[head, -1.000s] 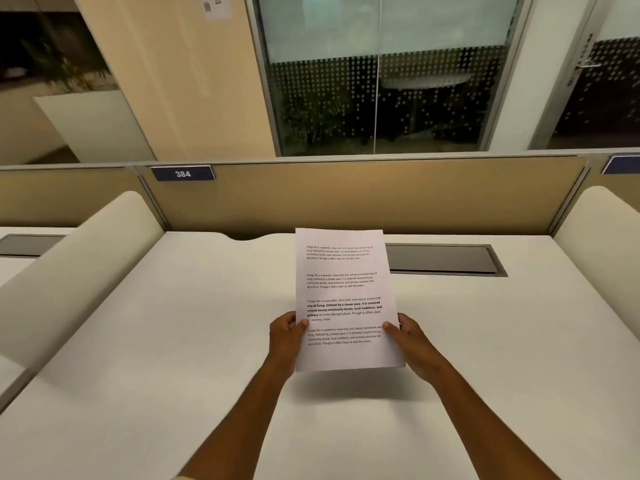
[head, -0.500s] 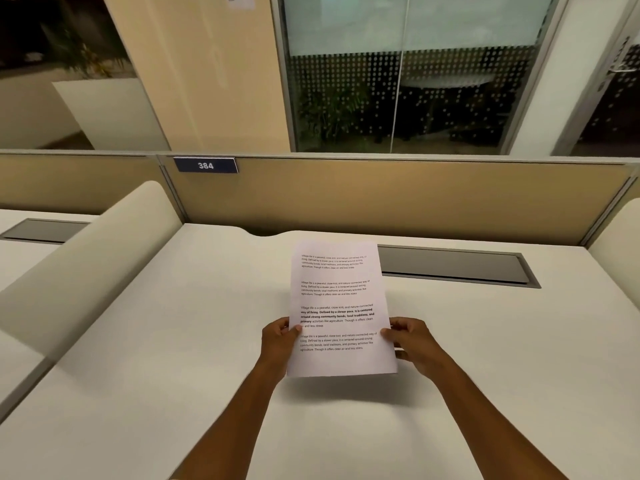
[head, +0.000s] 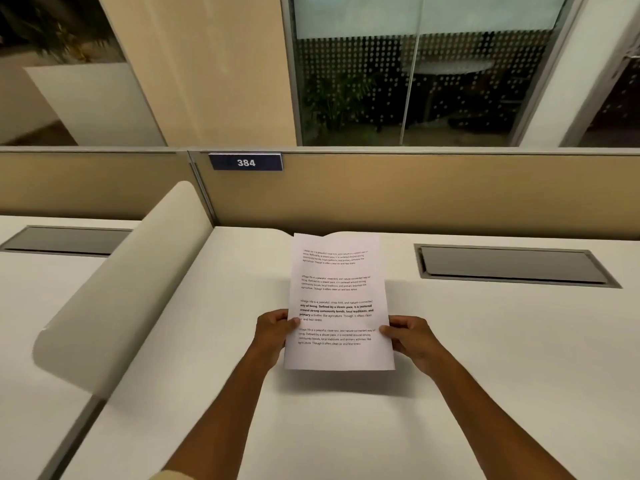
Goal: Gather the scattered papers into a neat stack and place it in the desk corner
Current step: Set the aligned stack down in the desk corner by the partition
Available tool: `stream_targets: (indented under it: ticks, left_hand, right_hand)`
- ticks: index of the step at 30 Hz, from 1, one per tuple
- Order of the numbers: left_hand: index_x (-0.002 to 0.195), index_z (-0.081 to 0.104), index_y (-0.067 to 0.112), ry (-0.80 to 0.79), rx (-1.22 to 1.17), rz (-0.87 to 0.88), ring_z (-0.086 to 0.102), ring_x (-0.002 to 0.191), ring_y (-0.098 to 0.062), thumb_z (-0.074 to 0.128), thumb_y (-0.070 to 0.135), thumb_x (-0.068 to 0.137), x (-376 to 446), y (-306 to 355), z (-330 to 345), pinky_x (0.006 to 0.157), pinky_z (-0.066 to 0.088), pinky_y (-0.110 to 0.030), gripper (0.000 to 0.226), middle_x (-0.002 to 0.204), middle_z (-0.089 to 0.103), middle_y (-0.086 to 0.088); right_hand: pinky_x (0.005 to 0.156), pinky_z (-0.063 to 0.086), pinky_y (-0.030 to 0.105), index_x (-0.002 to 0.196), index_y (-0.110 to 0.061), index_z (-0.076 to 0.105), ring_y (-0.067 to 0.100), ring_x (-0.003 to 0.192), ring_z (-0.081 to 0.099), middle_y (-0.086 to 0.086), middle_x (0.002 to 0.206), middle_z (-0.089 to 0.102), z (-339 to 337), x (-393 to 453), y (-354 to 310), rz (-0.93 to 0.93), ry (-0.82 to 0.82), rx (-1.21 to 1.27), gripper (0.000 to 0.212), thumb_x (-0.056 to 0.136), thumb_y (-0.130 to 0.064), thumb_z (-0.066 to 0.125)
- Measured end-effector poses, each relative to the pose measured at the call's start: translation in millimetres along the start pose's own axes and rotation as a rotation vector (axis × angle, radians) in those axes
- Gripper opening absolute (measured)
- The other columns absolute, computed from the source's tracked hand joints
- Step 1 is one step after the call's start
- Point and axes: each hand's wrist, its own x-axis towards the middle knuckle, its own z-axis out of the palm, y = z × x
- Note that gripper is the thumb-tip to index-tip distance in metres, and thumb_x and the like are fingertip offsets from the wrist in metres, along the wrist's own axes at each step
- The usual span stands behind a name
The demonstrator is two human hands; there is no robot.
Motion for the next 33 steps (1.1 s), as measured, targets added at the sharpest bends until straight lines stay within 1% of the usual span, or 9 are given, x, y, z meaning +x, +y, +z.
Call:
stream_targets:
  ticks: [2, 11, 16, 19, 25, 28, 30, 32, 33]
  left_hand:
    - [0.106, 0.068, -0.005, 0.004, 0.015, 0.000, 0.070, 0.087, -0.035, 0.062, -0.004, 0.088, 11, 8, -29, 0.083, 0.058, -0.046, 0.019, 0.110, 0.071, -0.025]
    - [0.107, 0.067, -0.011, 0.074, 0.061, 0.000, 0.067, 0.092, -0.037, 0.062, -0.007, 0.087, 52, 29, -124, 0.093, 0.053, -0.056, 0.022, 0.110, 0.070, -0.027]
    - [0.102, 0.069, -0.009, 0.145, 0.076, 0.014, 0.068, 0.090, -0.037, 0.064, -0.007, 0.085, 78, 38, -163, 0.091, 0.055, -0.053, 0.018, 0.108, 0.071, -0.026]
    - [0.099, 0.070, -0.009, 0.180, 0.098, 0.013, 0.068, 0.087, -0.037, 0.065, -0.007, 0.084, 97, 42, -183, 0.090, 0.055, -0.054, 0.015, 0.106, 0.071, -0.027]
    - [0.097, 0.071, -0.007, 0.239, 0.141, -0.006, 0.068, 0.099, -0.045, 0.065, -0.004, 0.084, 135, 48, -213, 0.092, 0.054, -0.058, 0.015, 0.104, 0.073, -0.025]
    - [0.084, 0.072, 0.003, 0.267, 0.168, -0.017, 0.070, 0.087, -0.036, 0.065, -0.003, 0.085, 153, 50, -223, 0.087, 0.057, -0.050, 0.009, 0.095, 0.074, -0.019]
    - [0.072, 0.069, 0.010, 0.281, 0.180, -0.019, 0.067, 0.075, -0.029, 0.064, -0.005, 0.085, 164, 51, -228, 0.073, 0.057, -0.037, 0.020, 0.081, 0.072, -0.013]
    - [0.072, 0.068, 0.008, 0.308, 0.211, -0.019, 0.064, 0.067, -0.024, 0.064, -0.005, 0.085, 174, 51, -231, 0.061, 0.051, -0.025, 0.019, 0.077, 0.071, -0.011]
    - [0.077, 0.069, 0.006, 0.330, 0.230, -0.018, 0.064, 0.068, -0.024, 0.065, -0.004, 0.084, 179, 50, -233, 0.061, 0.049, -0.023, 0.013, 0.080, 0.072, -0.012]
  right_hand:
    - [0.073, 0.059, 0.030, 0.110, 0.000, 0.070, 0.027, 0.090, 0.073, 0.012, 0.104, 0.075, 30, 8, 2, 0.006, -0.004, 0.023, 0.024, 0.087, 0.005, 0.064]
    - [0.069, 0.059, 0.026, 0.109, 0.001, 0.070, 0.023, 0.085, 0.073, 0.010, 0.100, 0.076, 138, 42, 2, 0.021, -0.005, 0.036, 0.025, 0.086, 0.006, 0.064]
    - [0.078, 0.058, 0.033, 0.113, 0.003, 0.068, 0.029, 0.092, 0.070, 0.016, 0.107, 0.073, 187, 68, -3, 0.036, 0.003, 0.036, 0.027, 0.086, 0.007, 0.063]
    - [0.090, 0.055, 0.042, 0.115, 0.004, 0.066, 0.033, 0.098, 0.069, 0.018, 0.111, 0.071, 213, 84, -7, 0.054, 0.013, 0.029, 0.029, 0.086, 0.008, 0.062]
    - [0.098, 0.052, 0.048, 0.116, 0.005, 0.066, 0.038, 0.106, 0.067, 0.020, 0.113, 0.071, 252, 123, -10, 0.085, 0.032, -0.018, 0.031, 0.086, 0.008, 0.062]
    - [0.098, 0.052, 0.049, 0.115, 0.004, 0.068, 0.037, 0.105, 0.068, 0.019, 0.111, 0.072, 267, 141, -9, 0.102, 0.047, -0.049, 0.031, 0.085, 0.007, 0.064]
    - [0.096, 0.054, 0.049, 0.113, 0.002, 0.069, 0.036, 0.102, 0.069, 0.018, 0.110, 0.072, 275, 151, -9, 0.114, 0.055, -0.076, 0.029, 0.084, 0.005, 0.065]
    - [0.095, 0.054, 0.048, 0.112, 0.001, 0.070, 0.035, 0.101, 0.070, 0.017, 0.109, 0.073, 284, 162, -9, 0.119, 0.068, -0.115, 0.028, 0.084, 0.003, 0.067]
    - [0.095, 0.055, 0.048, 0.111, 0.000, 0.071, 0.035, 0.101, 0.069, 0.017, 0.108, 0.073, 288, 167, -10, 0.117, 0.078, -0.137, 0.028, 0.084, 0.002, 0.067]
